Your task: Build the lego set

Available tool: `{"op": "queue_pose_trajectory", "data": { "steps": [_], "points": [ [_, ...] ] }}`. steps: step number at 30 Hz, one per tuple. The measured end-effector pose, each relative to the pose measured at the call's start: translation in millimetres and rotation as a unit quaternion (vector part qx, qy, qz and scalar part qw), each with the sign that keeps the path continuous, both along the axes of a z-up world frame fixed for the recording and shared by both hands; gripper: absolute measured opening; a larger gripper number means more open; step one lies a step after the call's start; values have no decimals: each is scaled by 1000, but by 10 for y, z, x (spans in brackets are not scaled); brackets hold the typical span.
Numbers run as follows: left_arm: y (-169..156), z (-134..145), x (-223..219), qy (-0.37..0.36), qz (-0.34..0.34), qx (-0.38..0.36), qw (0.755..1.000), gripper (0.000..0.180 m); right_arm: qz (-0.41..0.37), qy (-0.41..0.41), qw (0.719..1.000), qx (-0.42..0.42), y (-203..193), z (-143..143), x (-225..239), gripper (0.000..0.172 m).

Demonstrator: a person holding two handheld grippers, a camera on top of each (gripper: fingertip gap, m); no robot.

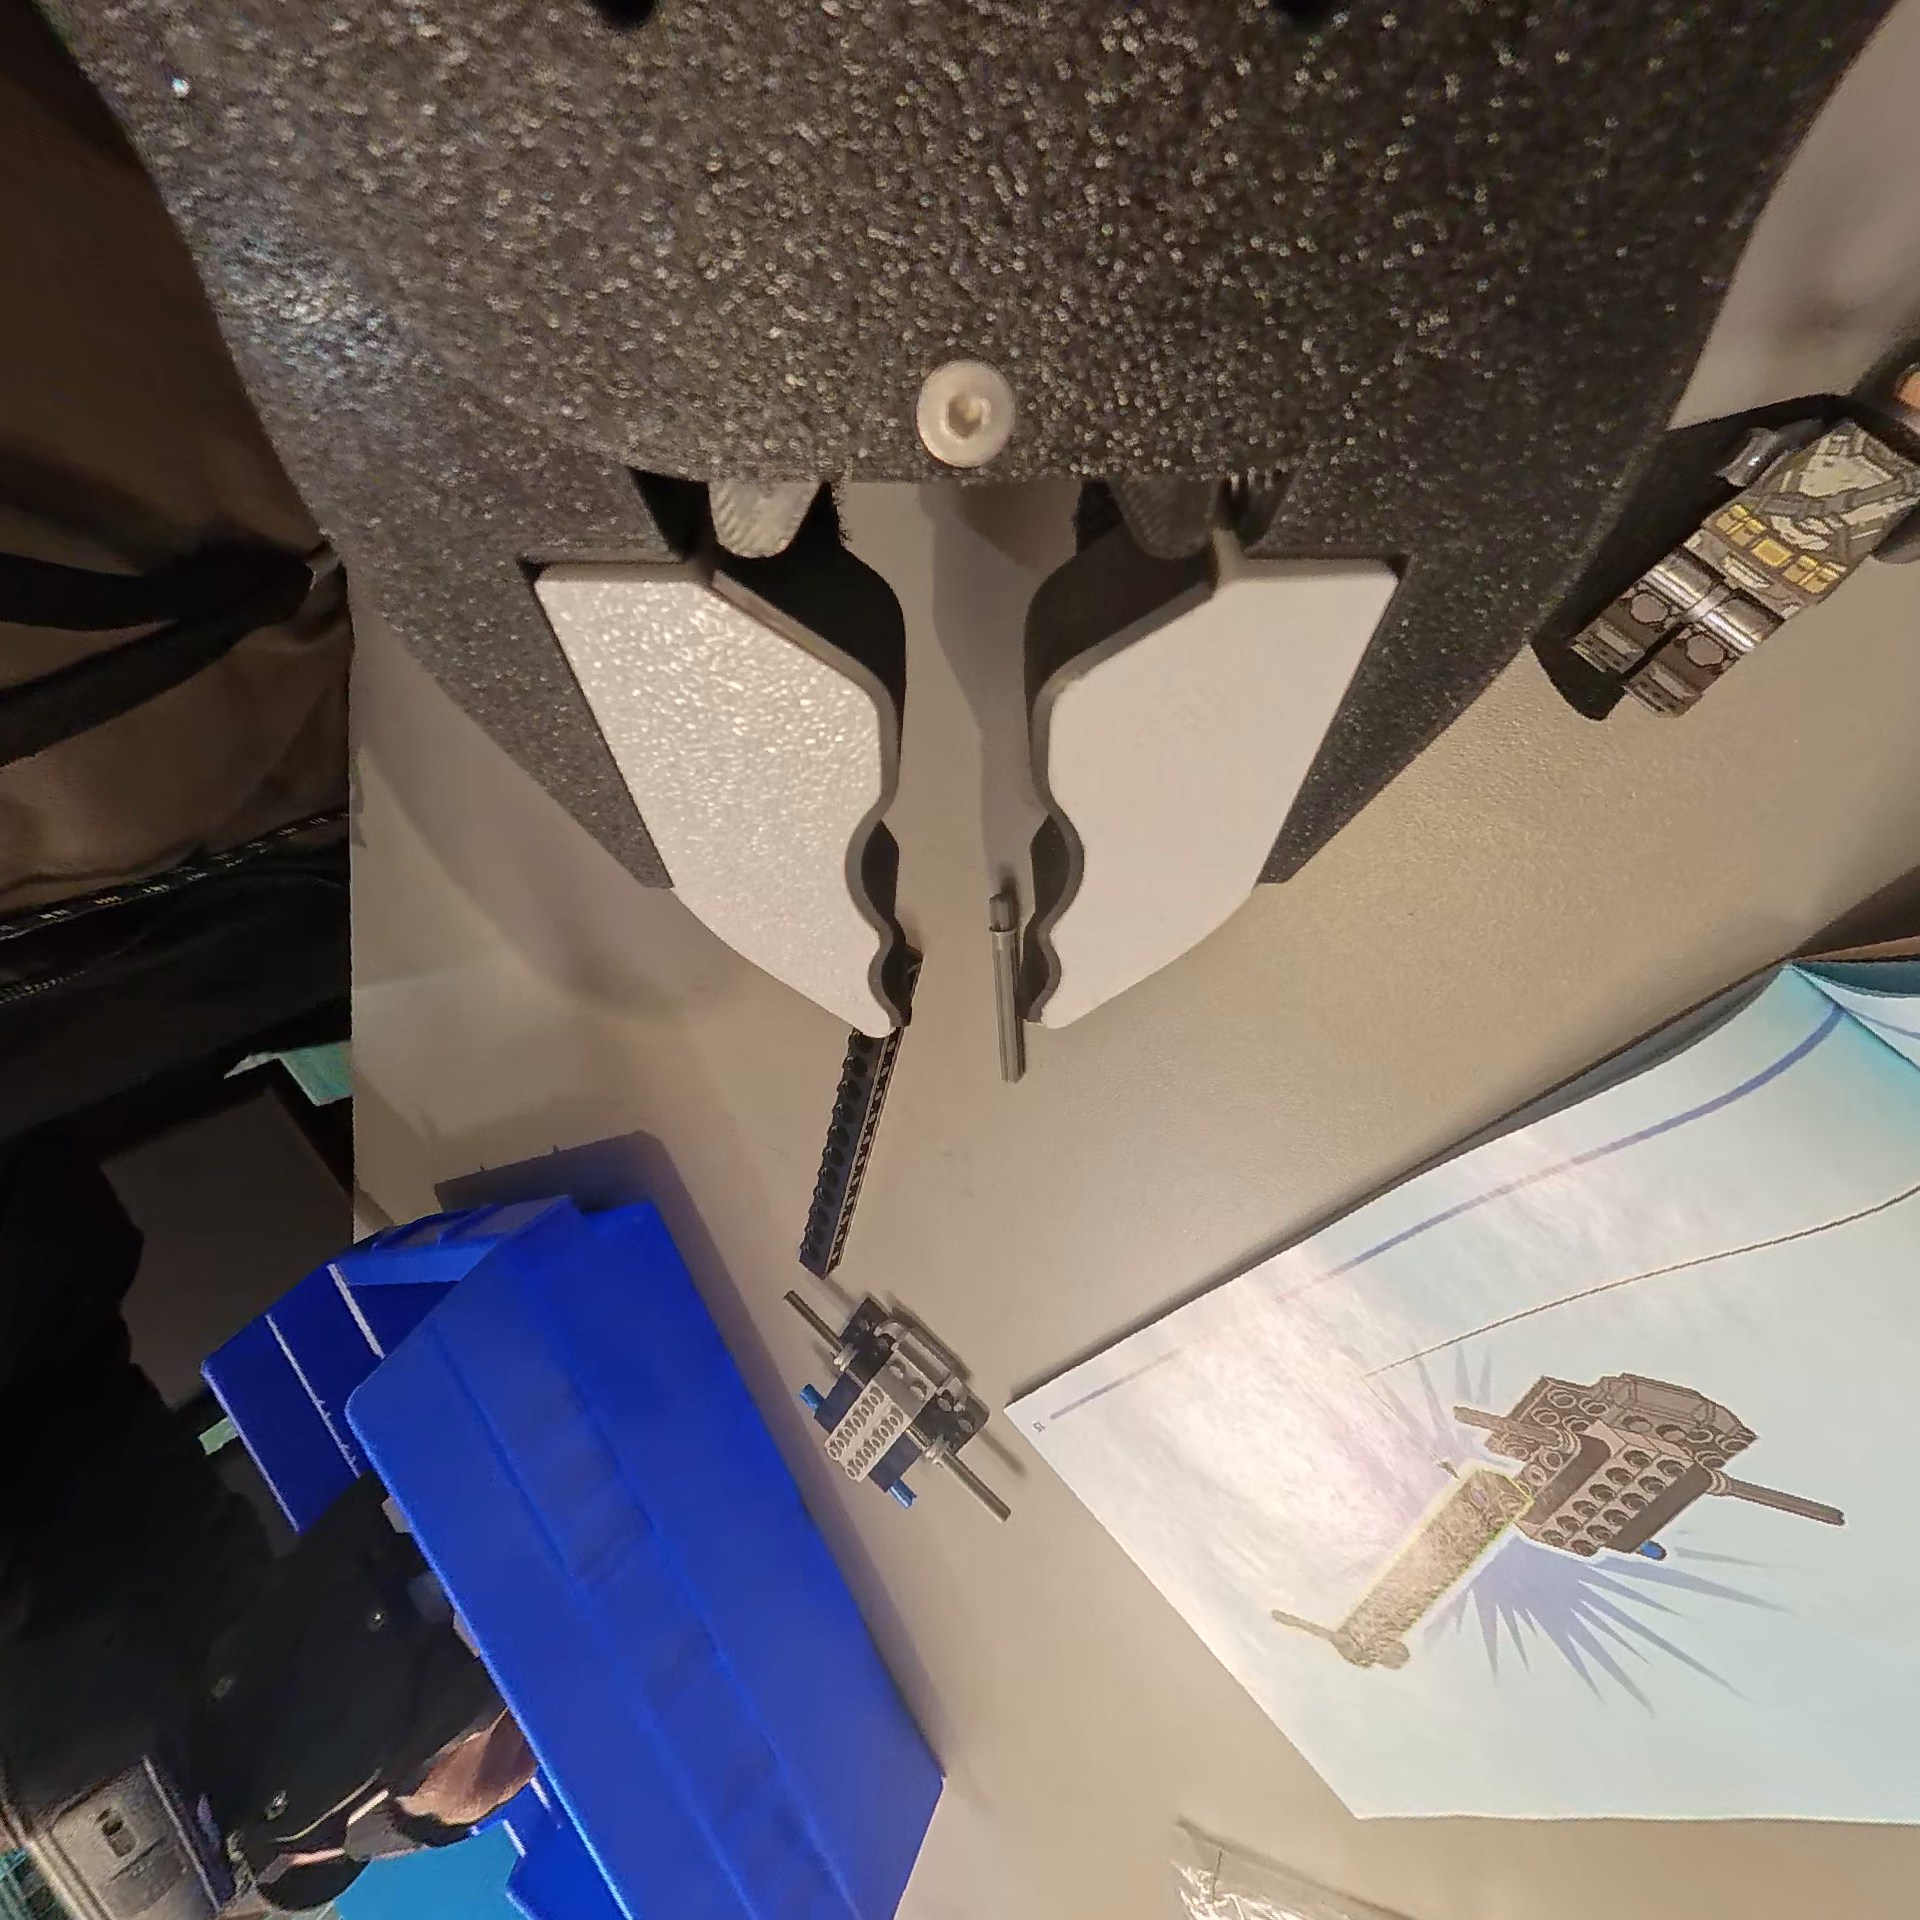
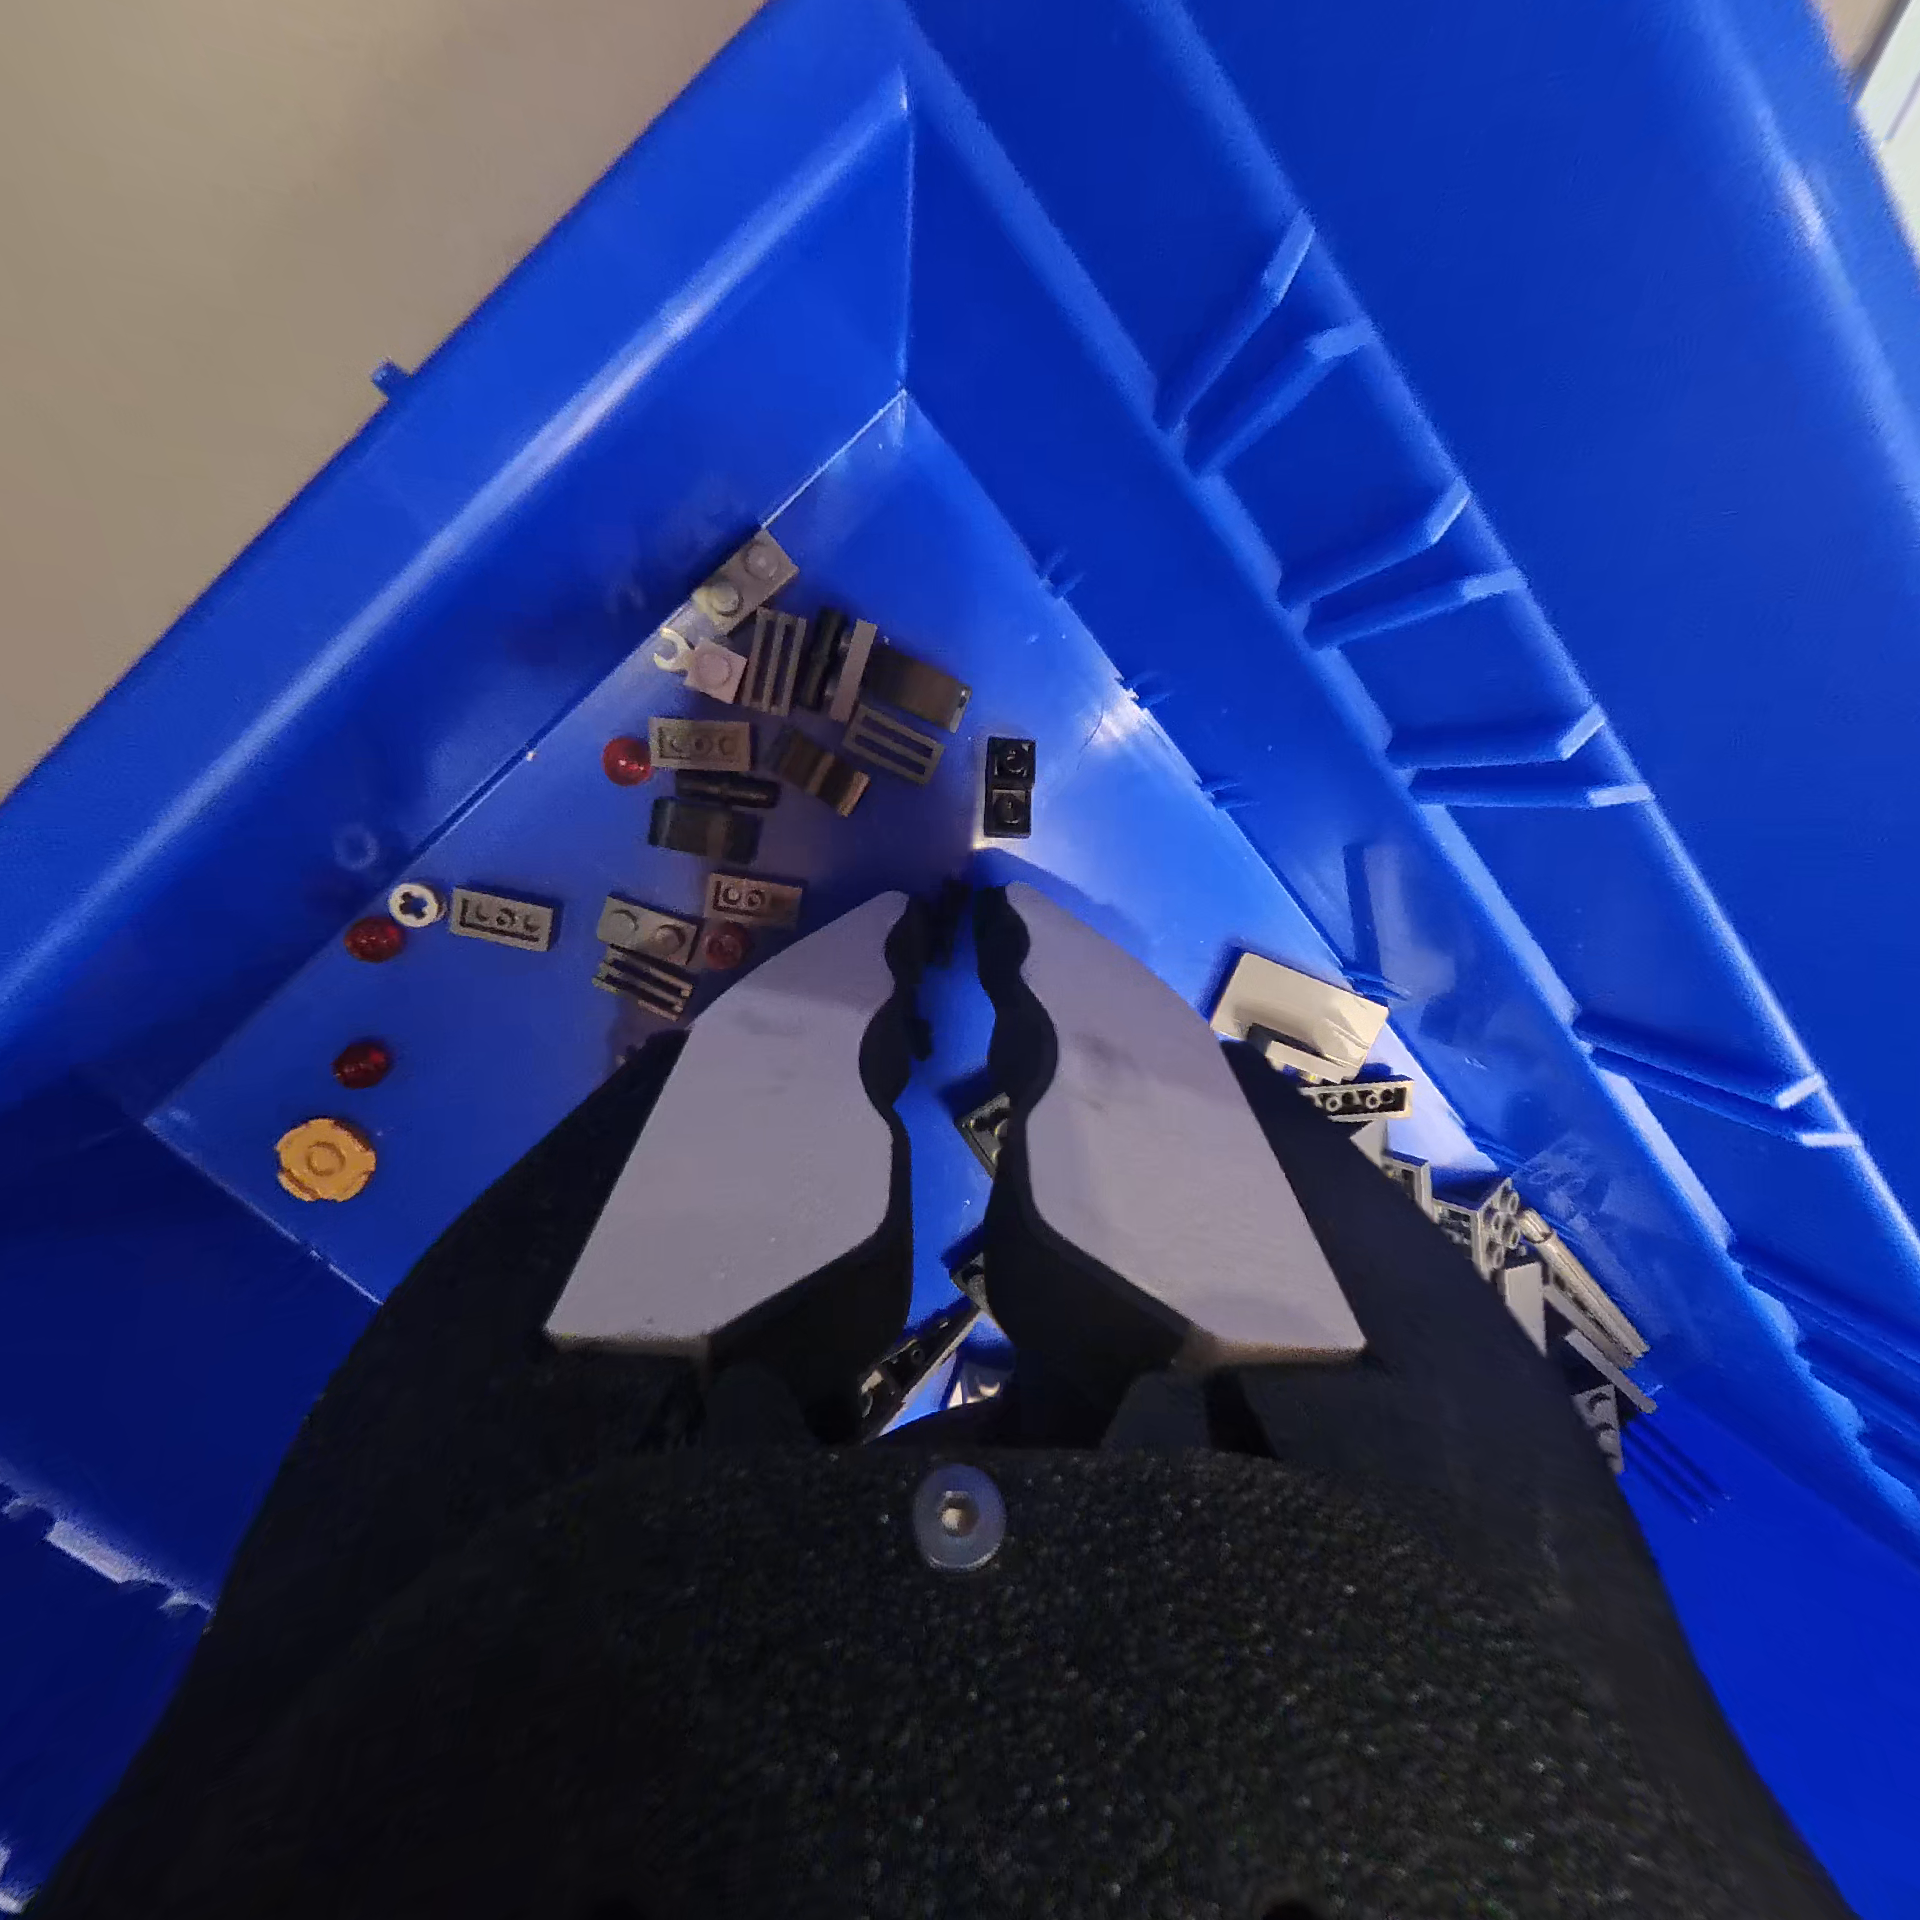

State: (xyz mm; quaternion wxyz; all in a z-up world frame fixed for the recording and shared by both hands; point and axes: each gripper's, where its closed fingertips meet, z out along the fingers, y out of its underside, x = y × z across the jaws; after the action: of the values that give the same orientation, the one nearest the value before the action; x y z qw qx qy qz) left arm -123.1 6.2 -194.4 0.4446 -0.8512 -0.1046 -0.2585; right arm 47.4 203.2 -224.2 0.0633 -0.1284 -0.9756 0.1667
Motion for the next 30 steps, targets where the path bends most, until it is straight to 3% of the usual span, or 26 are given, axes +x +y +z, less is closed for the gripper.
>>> {"op": "queue_pose_trajectory", "data": {
  "steps": [11, 18, 23, 30],
  "points": [
    [1, 1, 0, 0, 0, 0, 1000, 21, -25, 19, 1000, -4, 11, 39, -36, 5],
    [-5, 21, 1, 11, 2, 8, 1000, 20, -81, 93, 992, -19, -62, 507, -111, 4],
    [-12, 43, 11, 32, 4, 16, 999, 18, -142, 157, 977, -13, -333, 893, -144, 4],
    [-47, 95, -25, 61, 34, 32, 997, 17, -140, 187, 972, -18, -989, 1135, -469, 4]
  ]
}}
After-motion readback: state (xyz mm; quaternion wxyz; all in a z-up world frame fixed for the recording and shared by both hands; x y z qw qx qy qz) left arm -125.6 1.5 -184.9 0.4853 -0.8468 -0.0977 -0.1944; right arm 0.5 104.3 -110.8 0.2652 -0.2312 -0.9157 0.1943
